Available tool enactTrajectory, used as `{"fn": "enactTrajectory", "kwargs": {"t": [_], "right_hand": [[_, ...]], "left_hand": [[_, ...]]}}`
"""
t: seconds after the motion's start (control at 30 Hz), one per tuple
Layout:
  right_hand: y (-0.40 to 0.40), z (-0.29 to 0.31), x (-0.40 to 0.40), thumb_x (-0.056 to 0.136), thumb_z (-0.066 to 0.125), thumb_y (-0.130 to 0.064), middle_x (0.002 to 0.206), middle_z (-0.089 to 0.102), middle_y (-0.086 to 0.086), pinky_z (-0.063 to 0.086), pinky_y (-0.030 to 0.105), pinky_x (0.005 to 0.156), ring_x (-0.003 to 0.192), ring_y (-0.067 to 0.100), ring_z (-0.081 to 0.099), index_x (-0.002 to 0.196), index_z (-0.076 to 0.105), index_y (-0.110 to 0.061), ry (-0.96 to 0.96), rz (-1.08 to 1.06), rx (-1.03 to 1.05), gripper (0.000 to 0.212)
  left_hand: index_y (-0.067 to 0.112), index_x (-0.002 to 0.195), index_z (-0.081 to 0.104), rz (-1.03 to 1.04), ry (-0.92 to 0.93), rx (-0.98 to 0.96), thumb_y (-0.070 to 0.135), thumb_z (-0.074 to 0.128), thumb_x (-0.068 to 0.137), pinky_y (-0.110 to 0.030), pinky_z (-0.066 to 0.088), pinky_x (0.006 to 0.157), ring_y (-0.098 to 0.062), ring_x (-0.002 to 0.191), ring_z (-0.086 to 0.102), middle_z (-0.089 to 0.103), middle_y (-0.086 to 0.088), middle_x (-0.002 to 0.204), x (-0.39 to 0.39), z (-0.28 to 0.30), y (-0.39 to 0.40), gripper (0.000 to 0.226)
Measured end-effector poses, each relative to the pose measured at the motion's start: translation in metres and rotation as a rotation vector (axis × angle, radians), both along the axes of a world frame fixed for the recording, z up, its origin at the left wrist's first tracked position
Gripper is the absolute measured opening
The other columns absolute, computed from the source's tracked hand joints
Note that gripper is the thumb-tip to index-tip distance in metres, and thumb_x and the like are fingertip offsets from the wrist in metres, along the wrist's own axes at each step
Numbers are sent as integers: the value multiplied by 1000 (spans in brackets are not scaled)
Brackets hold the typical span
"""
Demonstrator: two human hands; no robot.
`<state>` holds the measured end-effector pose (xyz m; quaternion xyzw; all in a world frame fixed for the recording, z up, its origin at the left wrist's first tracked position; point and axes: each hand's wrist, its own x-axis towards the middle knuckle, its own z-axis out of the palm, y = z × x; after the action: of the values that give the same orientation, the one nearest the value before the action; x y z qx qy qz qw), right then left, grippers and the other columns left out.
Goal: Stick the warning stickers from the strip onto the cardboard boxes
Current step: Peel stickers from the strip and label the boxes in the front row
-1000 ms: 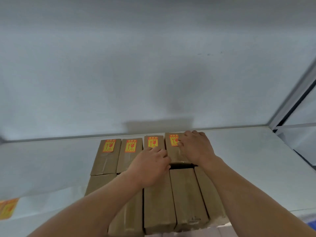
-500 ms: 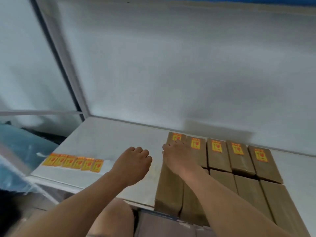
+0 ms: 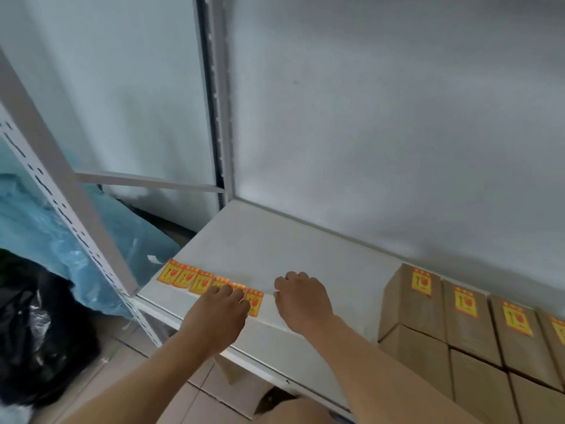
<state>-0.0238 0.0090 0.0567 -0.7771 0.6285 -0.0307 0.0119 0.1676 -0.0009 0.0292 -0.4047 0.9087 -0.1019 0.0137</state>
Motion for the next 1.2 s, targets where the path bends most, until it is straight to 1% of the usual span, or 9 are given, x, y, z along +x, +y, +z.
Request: {"fn": "enactTrajectory", "kwargs": {"t": [0.13,0.23,0.3,0.33,0.43,0.53,0.7,1.0,1.2], "right_hand": [[-22,-26,28,96,49,-24,114,59,6,47,37,81,105,27,58,119,56,-18,-140,-101,156,25],[-33,-43,35,98,45,-28,120,56,7,47,35,87,112,26,57,124,53,-18,-254,-208,256,29],[-37,-52,34,98,47,-30,122,53,7,46,34,90,113,25,55,127,52,-18,-254,-237,286,32],[-38,-55,34,98,47,-30,122,52,7,45,33,90,113,24,54,127,52,-18,-248,-245,288,32],[-38,-63,35,97,48,-32,119,49,7,46,34,88,110,25,51,123,57,-17,-240,-258,262,31],[-34,-68,39,96,49,-32,117,50,5,46,32,84,108,22,50,120,57,-18,-238,-277,203,29],[-29,-71,42,95,53,-32,114,51,3,47,30,80,103,20,50,116,55,-19,-232,-272,125,25],[-33,-68,41,92,59,-28,114,54,3,47,31,81,105,20,51,113,56,-19,-296,-321,143,23],[-32,-68,46,79,74,-23,117,51,8,46,32,86,107,23,51,116,48,-13,-190,-279,179,47]], "left_hand": [[19,79,68,139,111,85,31,76,75,-33,52,60,-20,70,62,67,1,78,18,-14,-19,15],[19,105,67,217,219,196,36,58,91,-33,51,79,-21,96,61,66,0,103,17,-20,-29,23],[20,122,59,222,229,240,40,44,98,-33,45,92,-20,111,53,59,1,119,12,-24,-35,34],[21,126,55,221,232,251,42,41,99,-32,43,94,-19,114,51,56,2,123,9,-26,-38,37],[23,133,49,241,212,295,44,40,99,-32,42,96,-18,117,47,52,2,130,3,-33,-44,41],[26,143,38,273,142,353,46,39,99,-36,36,103,-19,126,40,43,2,140,5,-40,-43,48],[29,146,31,279,113,354,48,37,99,-38,29,110,-20,134,32,35,2,147,8,-48,-41,51],[29,149,25,297,130,378,40,36,101,-37,22,114,-21,140,24,28,2,153,8,-50,-34,50],[30,149,26,304,130,406,40,35,102,-38,21,114,-22,141,22,27,2,153,7,-50,-36,49]]}}
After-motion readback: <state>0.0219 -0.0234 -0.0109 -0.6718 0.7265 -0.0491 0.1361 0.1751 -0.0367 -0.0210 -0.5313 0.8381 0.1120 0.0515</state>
